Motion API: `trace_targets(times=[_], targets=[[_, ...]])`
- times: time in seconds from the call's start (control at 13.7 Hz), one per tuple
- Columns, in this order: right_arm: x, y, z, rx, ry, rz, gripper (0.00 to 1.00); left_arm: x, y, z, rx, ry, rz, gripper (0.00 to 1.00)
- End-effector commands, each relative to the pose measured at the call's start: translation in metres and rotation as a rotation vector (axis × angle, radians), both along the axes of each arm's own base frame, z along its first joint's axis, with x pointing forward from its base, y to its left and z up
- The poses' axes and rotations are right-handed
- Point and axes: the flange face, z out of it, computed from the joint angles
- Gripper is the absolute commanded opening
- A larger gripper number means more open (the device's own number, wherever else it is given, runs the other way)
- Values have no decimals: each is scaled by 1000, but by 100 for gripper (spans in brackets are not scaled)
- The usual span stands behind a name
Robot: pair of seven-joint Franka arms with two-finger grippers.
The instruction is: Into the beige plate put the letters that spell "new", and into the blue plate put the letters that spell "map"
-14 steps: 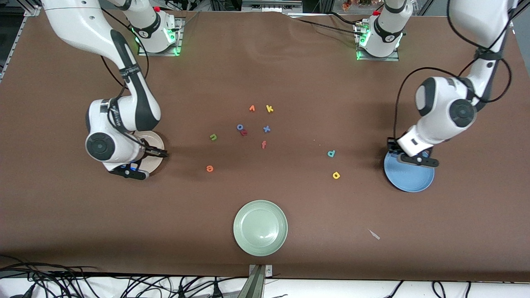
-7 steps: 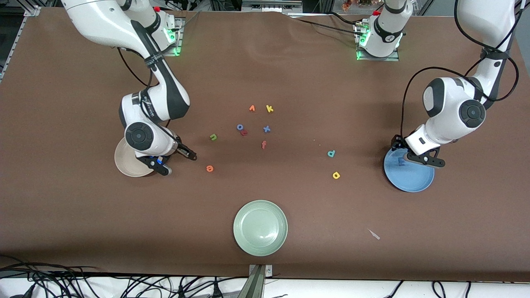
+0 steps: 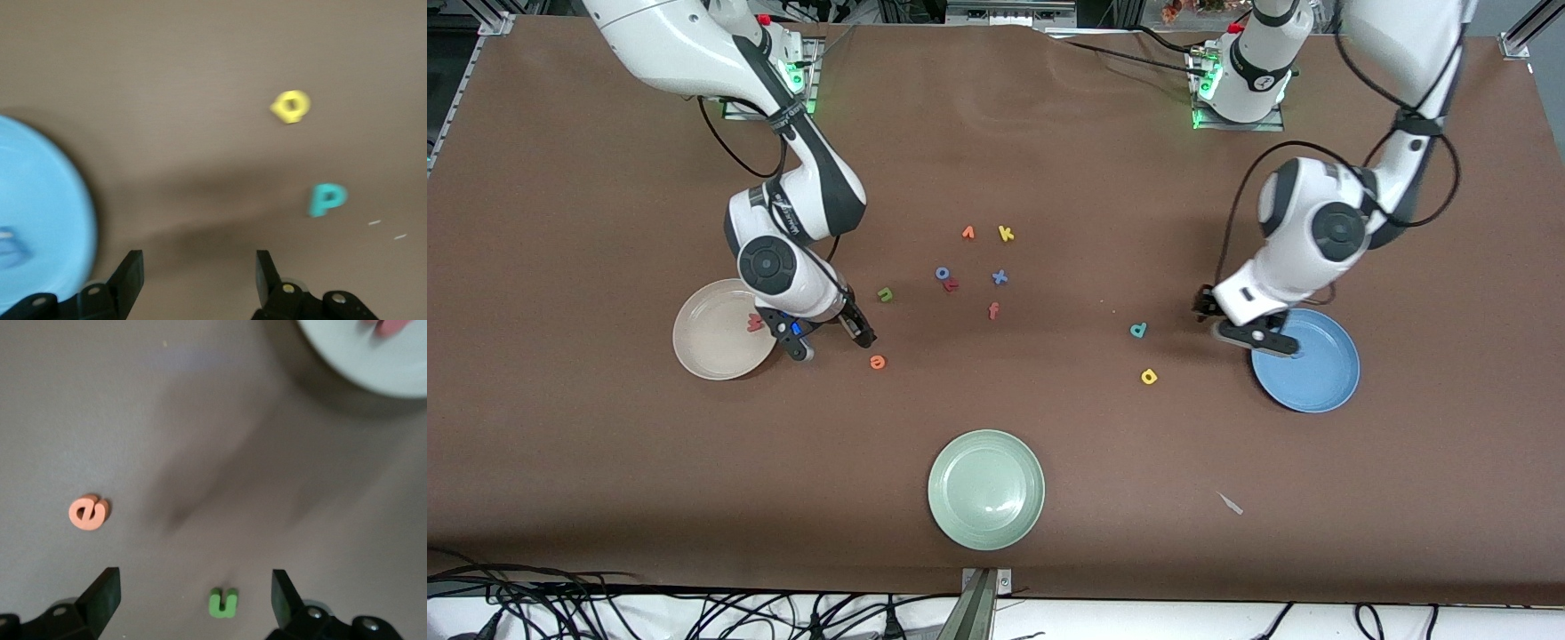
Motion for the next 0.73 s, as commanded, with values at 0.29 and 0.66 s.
trace_targets(times=[0.29,0.66], targets=[[-61,16,-20,52,-71,-72,100,20,-82,-47,-14,12,3,79],[-72,16,-34,56,-74,-68,98,6,-106,-69,-15,5,-36,82]])
